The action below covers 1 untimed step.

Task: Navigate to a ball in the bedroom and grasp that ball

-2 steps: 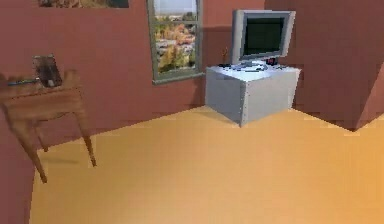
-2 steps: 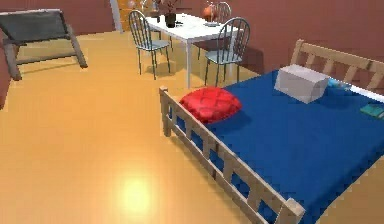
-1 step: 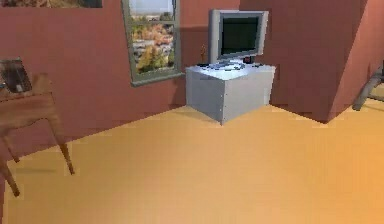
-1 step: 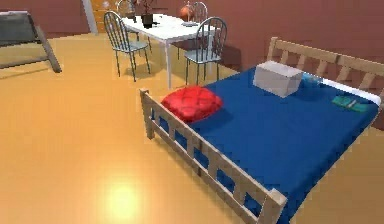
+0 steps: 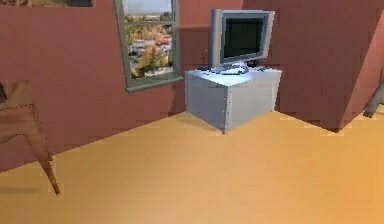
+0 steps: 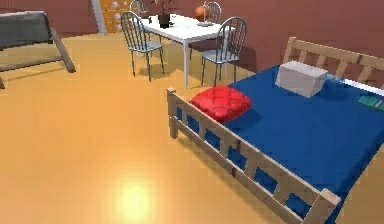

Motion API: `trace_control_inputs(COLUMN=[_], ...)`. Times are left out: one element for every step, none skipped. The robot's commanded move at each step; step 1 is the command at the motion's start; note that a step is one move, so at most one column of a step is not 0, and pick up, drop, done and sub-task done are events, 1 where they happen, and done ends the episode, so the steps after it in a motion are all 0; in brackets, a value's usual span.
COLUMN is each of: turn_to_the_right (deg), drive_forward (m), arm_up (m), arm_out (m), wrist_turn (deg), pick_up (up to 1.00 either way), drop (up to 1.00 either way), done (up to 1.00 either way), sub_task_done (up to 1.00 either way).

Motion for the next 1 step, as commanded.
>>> trace_control_inputs(turn_to_the_right=[6.0], drive_forward=[0.0], arm_up=[0.0], arm_out=[0.0], wrist_turn=[0.0], pick_up=[0.0], drop=[0.0], done=[0.0], sub_task_done=[0.0])
